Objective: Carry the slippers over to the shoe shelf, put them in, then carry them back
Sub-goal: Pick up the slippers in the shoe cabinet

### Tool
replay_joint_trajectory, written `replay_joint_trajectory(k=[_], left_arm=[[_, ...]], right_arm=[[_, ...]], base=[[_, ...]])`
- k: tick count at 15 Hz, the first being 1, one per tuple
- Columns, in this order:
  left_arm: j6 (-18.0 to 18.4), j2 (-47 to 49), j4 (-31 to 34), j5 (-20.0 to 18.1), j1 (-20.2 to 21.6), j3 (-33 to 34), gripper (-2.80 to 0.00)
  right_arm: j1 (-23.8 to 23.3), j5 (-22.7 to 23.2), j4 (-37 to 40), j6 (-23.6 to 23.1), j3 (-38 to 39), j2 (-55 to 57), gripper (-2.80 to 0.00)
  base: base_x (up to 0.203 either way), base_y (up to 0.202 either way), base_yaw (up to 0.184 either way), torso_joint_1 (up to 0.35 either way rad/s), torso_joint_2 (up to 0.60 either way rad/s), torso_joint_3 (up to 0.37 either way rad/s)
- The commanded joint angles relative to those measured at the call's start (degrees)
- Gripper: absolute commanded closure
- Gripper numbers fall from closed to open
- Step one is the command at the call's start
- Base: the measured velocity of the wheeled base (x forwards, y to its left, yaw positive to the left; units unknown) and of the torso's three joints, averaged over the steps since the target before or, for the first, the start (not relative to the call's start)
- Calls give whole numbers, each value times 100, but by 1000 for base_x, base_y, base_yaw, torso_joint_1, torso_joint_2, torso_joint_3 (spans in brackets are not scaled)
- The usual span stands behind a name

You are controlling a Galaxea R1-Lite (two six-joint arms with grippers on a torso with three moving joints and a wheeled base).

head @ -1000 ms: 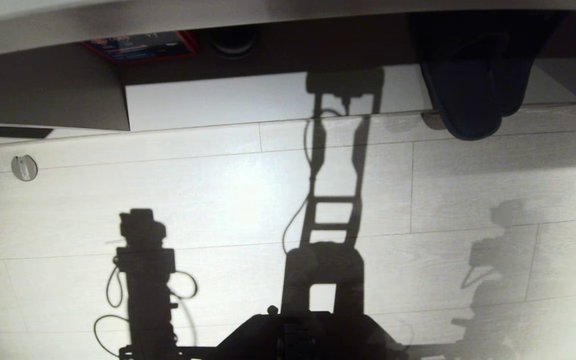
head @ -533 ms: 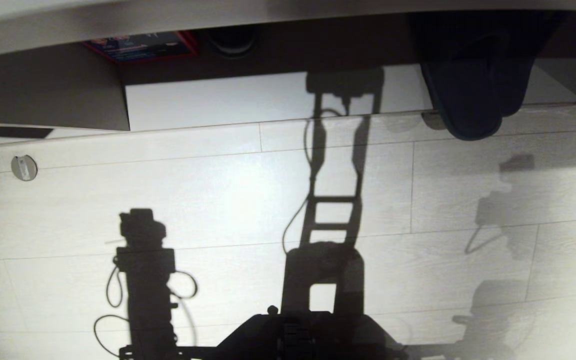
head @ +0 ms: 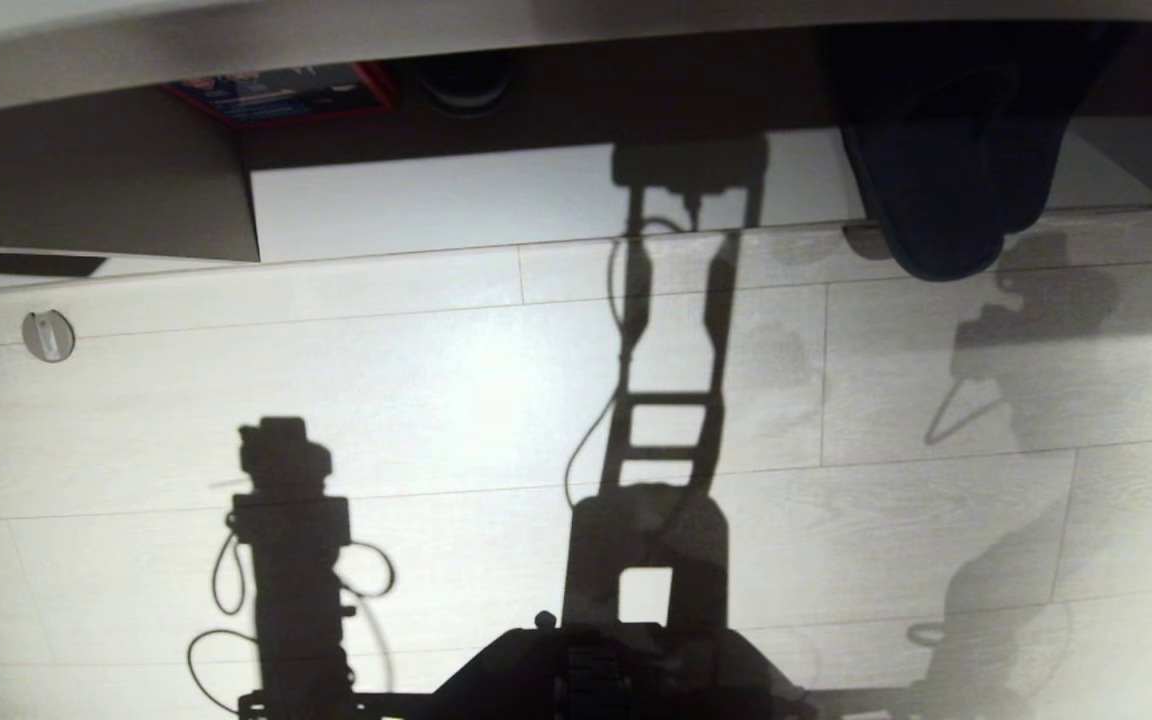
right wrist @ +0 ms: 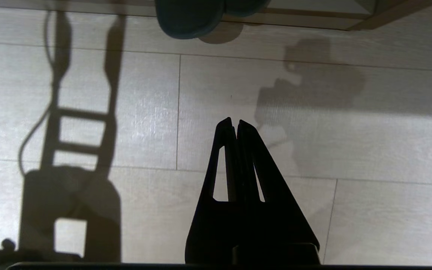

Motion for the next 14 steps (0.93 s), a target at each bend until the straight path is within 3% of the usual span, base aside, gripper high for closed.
replay_joint_trajectory(k=[1,6,14], left_arm=[[-2,7,-1,1,1,0,0],[-2,0,-1,1,1,0,0],[-2,8,-7,1,1,0,0]], right_arm=[[-17,4,-578,-9,-36,1080,0],[-21,8,-2214,-41,137,2508,0],[-18,35,-3745,-253,57,3912,0]], base=[[0,0,0,0,0,0],[0,0,0,0,0,0],[0,0,0,0,0,0]])
